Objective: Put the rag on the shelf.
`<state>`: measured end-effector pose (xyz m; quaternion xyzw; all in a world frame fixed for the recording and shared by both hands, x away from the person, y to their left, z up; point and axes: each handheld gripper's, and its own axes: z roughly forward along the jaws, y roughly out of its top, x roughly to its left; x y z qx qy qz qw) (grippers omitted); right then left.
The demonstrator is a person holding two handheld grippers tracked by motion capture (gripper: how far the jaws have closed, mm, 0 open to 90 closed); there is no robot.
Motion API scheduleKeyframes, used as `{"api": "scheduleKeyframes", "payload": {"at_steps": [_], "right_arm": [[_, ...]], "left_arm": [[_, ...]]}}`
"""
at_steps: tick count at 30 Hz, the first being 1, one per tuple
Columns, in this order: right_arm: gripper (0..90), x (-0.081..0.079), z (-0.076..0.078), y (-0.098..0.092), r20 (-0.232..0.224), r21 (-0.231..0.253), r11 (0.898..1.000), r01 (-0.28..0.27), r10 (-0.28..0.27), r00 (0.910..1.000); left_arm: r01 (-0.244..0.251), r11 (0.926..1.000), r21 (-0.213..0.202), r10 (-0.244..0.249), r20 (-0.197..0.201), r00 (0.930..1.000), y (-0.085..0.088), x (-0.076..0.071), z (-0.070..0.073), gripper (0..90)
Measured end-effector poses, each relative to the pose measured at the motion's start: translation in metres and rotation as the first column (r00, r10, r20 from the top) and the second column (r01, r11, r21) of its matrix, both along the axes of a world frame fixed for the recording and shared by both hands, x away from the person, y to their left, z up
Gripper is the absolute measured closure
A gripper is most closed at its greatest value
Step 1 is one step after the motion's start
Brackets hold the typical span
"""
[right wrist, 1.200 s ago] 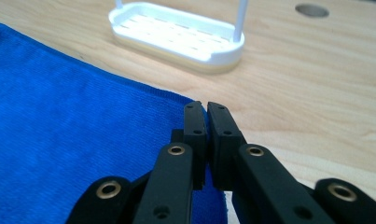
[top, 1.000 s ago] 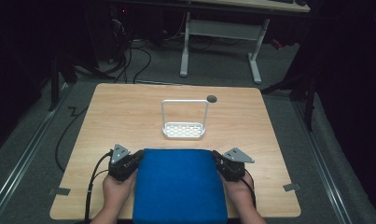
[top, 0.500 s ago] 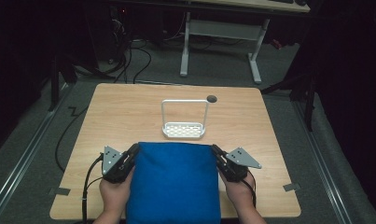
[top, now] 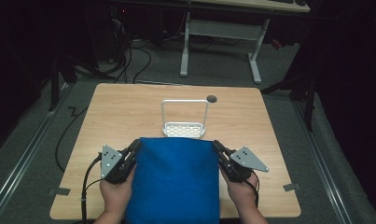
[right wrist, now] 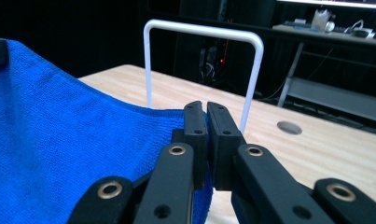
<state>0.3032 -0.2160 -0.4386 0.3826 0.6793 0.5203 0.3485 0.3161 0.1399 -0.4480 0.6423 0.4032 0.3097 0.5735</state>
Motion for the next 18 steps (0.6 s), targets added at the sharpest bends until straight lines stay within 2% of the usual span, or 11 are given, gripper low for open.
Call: {"api": "scheduleKeyframes", "payload": {"at_steps": [1,3,4,6,8,10,13,14,16,18], "right_arm": [[88.1,0.001,0.005,-0.001,0.014,0.002,1.000,0.000,0.000,0.9999],[88.1,0.001,0.009,-0.002,0.025,0.008,1.000,0.004,-0.005,0.9997],[88.1,0.001,0.009,-0.002,0.025,0.008,1.000,0.004,-0.005,0.9997],[88.1,0.002,0.020,-0.004,0.051,0.018,1.000,0.015,-0.016,0.9985],[88.1,0.003,0.025,-0.005,0.064,0.024,1.000,0.018,-0.019,0.9978],[88.1,0.006,0.039,-0.008,0.085,0.043,0.999,0.022,-0.026,0.9960],[88.2,0.009,0.054,-0.010,0.111,0.054,0.998,0.020,-0.026,0.9935],[88.2,0.009,0.054,-0.010,0.111,0.054,0.998,0.020,-0.026,0.9935],[88.3,0.014,0.070,-0.012,0.136,0.069,0.997,0.022,-0.031,0.9903],[88.2,0.018,0.079,-0.012,0.149,0.079,0.997,0.024,-0.035,0.9881]], "left_arm": [[-0.006,0.9998,-0.019,0.006,0.014,0.9999,0.002,0.002,0.007,87.5],[-0.003,0.9996,-0.029,0.004,0.022,0.9997,0.003,0.004,0.014,87.5],[-0.003,0.9996,-0.029,0.004,0.022,0.9997,0.003,0.004,0.014,87.6],[0.006,0.9996,-0.029,-0.004,0.051,0.9987,0.001,0.007,0.029,87.5],[0.010,0.9996,-0.027,-0.008,0.055,0.9985,0.000,0.008,0.033,87.6],[0.016,0.9996,-0.024,-0.014,0.087,0.9961,-0.002,0.011,0.048,87.5],[0.015,0.9996,-0.023,-0.013,0.111,0.9937,-0.005,0.015,0.060,87.5],[0.015,0.9996,-0.023,-0.013,0.111,0.9937,-0.005,0.015,0.060,87.5],[0.012,0.9996,-0.027,-0.009,0.128,0.9917,-0.006,0.018,0.069,87.5],[0.008,0.9995,-0.032,-0.003,0.142,0.9898,-0.007,0.023,0.079,87.5]]}}
